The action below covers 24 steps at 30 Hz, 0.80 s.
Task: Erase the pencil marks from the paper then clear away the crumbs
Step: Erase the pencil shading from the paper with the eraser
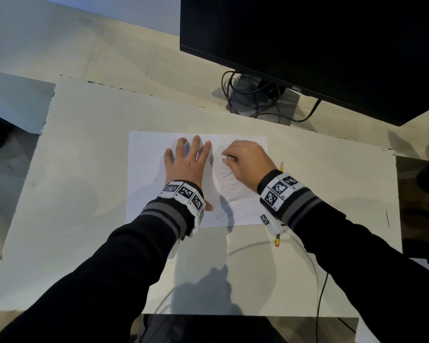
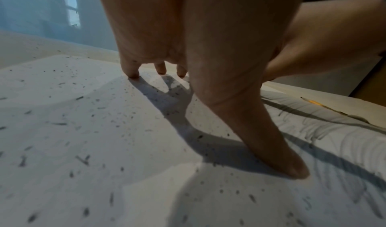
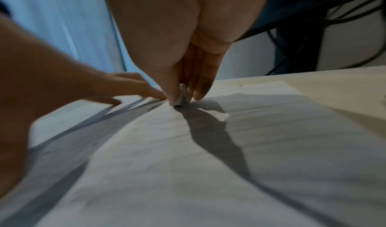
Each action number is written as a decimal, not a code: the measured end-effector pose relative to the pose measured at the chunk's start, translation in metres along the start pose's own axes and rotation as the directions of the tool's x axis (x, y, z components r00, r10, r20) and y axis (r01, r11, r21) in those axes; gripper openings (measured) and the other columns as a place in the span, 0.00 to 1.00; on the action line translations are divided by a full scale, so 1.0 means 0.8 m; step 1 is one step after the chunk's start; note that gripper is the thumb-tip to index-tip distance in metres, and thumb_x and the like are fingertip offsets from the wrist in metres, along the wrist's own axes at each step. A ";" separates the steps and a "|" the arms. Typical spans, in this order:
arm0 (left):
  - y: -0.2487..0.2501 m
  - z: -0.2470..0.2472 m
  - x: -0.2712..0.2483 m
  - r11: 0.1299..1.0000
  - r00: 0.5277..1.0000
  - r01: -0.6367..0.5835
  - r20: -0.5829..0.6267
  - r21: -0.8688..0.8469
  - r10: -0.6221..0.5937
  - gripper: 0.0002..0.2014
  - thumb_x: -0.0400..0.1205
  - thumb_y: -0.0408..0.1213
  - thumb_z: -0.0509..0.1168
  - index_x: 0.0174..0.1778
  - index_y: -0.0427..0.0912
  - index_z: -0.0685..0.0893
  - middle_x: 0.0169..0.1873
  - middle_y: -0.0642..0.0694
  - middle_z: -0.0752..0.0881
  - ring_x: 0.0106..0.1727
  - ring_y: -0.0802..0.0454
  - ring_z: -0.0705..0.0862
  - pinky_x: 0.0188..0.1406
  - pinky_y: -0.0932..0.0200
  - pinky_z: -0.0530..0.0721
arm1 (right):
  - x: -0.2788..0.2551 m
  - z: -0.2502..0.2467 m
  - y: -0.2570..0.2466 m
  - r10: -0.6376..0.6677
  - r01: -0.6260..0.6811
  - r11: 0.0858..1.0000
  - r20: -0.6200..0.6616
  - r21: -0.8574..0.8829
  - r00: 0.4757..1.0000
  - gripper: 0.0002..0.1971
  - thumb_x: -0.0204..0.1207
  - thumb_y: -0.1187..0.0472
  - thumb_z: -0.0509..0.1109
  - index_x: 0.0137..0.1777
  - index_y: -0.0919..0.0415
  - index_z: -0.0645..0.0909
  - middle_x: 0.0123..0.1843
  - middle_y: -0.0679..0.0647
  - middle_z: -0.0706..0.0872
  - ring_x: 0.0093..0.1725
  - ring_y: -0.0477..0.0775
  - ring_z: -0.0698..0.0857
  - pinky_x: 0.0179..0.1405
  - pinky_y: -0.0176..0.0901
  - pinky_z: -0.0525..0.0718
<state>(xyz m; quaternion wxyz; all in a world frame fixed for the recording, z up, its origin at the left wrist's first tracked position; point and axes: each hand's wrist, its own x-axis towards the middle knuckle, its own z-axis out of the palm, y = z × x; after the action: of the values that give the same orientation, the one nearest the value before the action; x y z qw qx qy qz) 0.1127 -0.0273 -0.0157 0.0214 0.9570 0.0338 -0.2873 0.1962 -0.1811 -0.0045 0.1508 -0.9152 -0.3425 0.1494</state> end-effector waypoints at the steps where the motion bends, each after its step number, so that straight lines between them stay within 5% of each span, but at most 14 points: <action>1: 0.000 0.000 0.000 1.000 1.000 0.003 -0.001 0.001 -0.003 0.78 0.54 0.73 0.78 0.83 0.48 0.28 0.85 0.44 0.36 0.85 0.34 0.41 0.82 0.33 0.54 | 0.003 -0.002 0.004 0.058 -0.057 0.998 -0.054 0.017 0.997 0.09 0.79 0.63 0.72 0.55 0.63 0.89 0.51 0.56 0.89 0.52 0.56 0.85 0.59 0.50 0.83; 3: 0.001 0.000 0.000 1.000 1.000 0.008 0.001 0.005 -0.008 0.78 0.54 0.73 0.78 0.83 0.48 0.28 0.85 0.44 0.36 0.85 0.34 0.41 0.82 0.32 0.54 | 0.000 0.000 -0.001 0.086 -0.084 0.996 -0.081 0.032 0.993 0.08 0.79 0.63 0.72 0.54 0.64 0.89 0.50 0.56 0.89 0.52 0.56 0.85 0.59 0.51 0.83; 6: 0.001 0.000 0.000 1.000 1.000 -0.002 -0.003 0.002 0.002 0.77 0.55 0.74 0.77 0.83 0.48 0.29 0.85 0.44 0.36 0.85 0.34 0.41 0.82 0.32 0.54 | -0.014 0.008 -0.018 -0.041 0.039 0.998 0.059 0.041 0.997 0.08 0.79 0.63 0.71 0.55 0.63 0.89 0.50 0.55 0.89 0.51 0.55 0.84 0.57 0.46 0.82; 11: -0.002 0.001 -0.001 1.000 1.000 0.001 -0.015 -0.026 -0.001 0.77 0.55 0.72 0.79 0.84 0.50 0.30 0.85 0.45 0.37 0.85 0.35 0.41 0.82 0.33 0.52 | 0.003 -0.007 0.006 0.125 -0.124 0.992 -0.053 0.026 0.991 0.08 0.80 0.61 0.71 0.54 0.62 0.89 0.51 0.54 0.89 0.51 0.54 0.85 0.58 0.50 0.83; 16: -0.002 0.001 -0.002 1.000 1.000 -0.009 -0.018 -0.011 0.009 0.77 0.56 0.73 0.77 0.84 0.49 0.29 0.85 0.44 0.36 0.85 0.35 0.41 0.82 0.33 0.53 | -0.021 0.008 -0.017 -0.084 0.082 0.996 0.122 0.016 0.989 0.09 0.80 0.62 0.70 0.55 0.63 0.89 0.49 0.55 0.90 0.50 0.56 0.85 0.55 0.49 0.83; 20: -0.002 0.000 -0.002 1.000 1.000 -0.003 -0.015 -0.023 0.003 0.77 0.54 0.72 0.78 0.84 0.50 0.30 0.85 0.45 0.37 0.85 0.34 0.42 0.82 0.33 0.53 | -0.004 -0.005 -0.002 0.095 -0.095 0.995 0.006 0.010 0.995 0.08 0.80 0.61 0.69 0.49 0.62 0.89 0.47 0.54 0.89 0.48 0.55 0.85 0.54 0.52 0.85; 24: -0.002 -0.002 -0.002 1.000 1.000 -0.013 -0.003 -0.010 0.013 0.77 0.56 0.73 0.77 0.84 0.49 0.28 0.85 0.44 0.35 0.85 0.34 0.41 0.82 0.33 0.52 | -0.023 0.011 -0.032 -0.070 0.066 0.997 0.138 0.032 0.988 0.08 0.80 0.64 0.68 0.51 0.62 0.89 0.46 0.54 0.88 0.47 0.55 0.84 0.52 0.51 0.84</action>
<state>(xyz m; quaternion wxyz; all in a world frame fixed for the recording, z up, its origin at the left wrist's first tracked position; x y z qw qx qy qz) 0.1118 -0.0260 -0.0136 0.0283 0.9574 0.0290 -0.2858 0.1646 -0.1737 0.0004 0.1438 -0.8883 -0.3810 0.2122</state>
